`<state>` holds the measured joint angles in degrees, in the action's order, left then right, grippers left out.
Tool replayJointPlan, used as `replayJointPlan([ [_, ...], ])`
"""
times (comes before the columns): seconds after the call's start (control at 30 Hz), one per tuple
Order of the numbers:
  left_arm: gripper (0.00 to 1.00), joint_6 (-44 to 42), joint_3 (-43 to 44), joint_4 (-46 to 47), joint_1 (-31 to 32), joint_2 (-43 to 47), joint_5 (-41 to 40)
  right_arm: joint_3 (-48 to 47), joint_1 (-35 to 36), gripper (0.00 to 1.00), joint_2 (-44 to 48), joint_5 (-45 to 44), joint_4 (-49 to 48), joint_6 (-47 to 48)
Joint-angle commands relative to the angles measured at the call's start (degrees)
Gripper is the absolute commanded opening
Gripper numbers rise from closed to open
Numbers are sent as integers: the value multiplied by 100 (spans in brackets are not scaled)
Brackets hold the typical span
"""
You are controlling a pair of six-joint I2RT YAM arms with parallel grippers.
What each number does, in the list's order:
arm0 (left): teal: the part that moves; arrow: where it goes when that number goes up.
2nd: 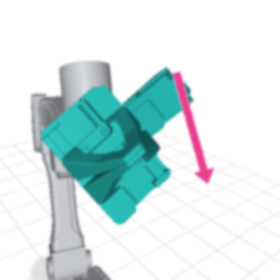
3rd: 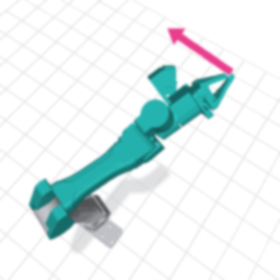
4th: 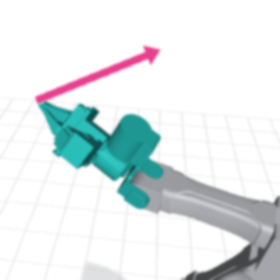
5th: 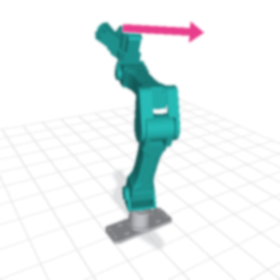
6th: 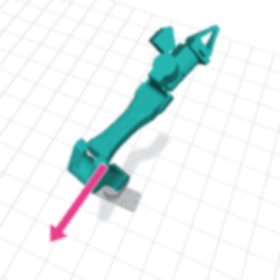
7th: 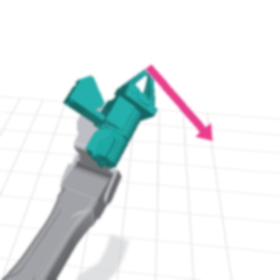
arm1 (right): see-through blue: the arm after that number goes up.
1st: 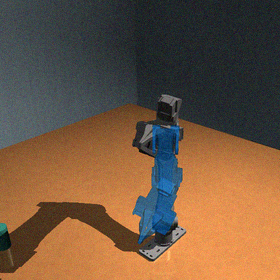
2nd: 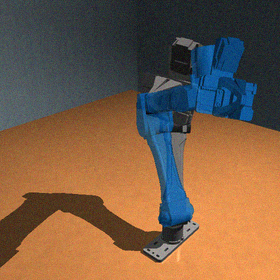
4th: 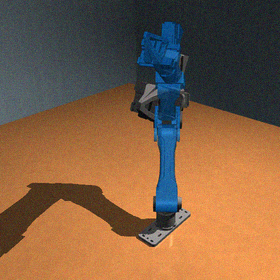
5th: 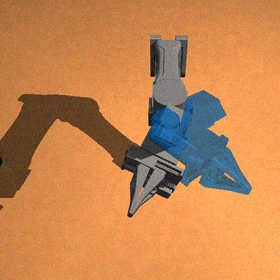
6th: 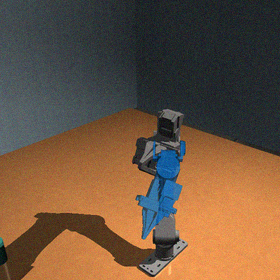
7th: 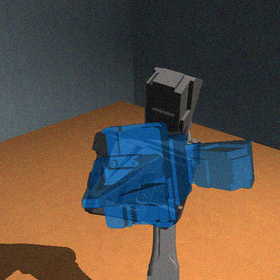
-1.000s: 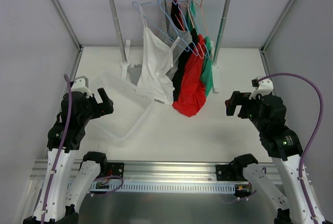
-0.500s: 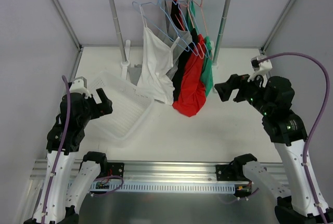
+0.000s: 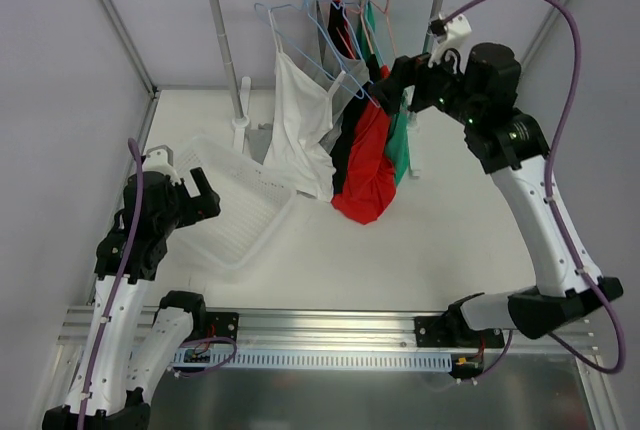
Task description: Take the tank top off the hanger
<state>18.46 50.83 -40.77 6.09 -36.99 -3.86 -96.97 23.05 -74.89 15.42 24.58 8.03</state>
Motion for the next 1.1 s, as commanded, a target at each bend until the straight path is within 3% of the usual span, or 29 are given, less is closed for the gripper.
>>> replayJointPlan([
  [0.0, 99, 53, -12, 175, 59, -54, 166, -787, 191, 98, -646, -381, -103, 550],
  [0.3, 99, 61, -29, 158, 59, -10, -89, -2754, 481, 94, -2406, -364, 310, 1138],
  [0.53, 99, 26, -55, 166, 59, -150, 8, -3511, 859, 92, -3303, -953, 346, 2018],
  [0.63, 99, 17, -55, 166, 68, -203, 43, -3863, 868, 85, -3672, -1006, 320, 2018],
  [0.93, 99, -18, -55, 166, 77, -142, 139, -4067, 842, 77, -4340, -971, 196, 2044],
  [1.07, 99, -18, -55, 175, 86, -133, 131, -4023, 833, 64, -4464, -918, 109, 2036],
])
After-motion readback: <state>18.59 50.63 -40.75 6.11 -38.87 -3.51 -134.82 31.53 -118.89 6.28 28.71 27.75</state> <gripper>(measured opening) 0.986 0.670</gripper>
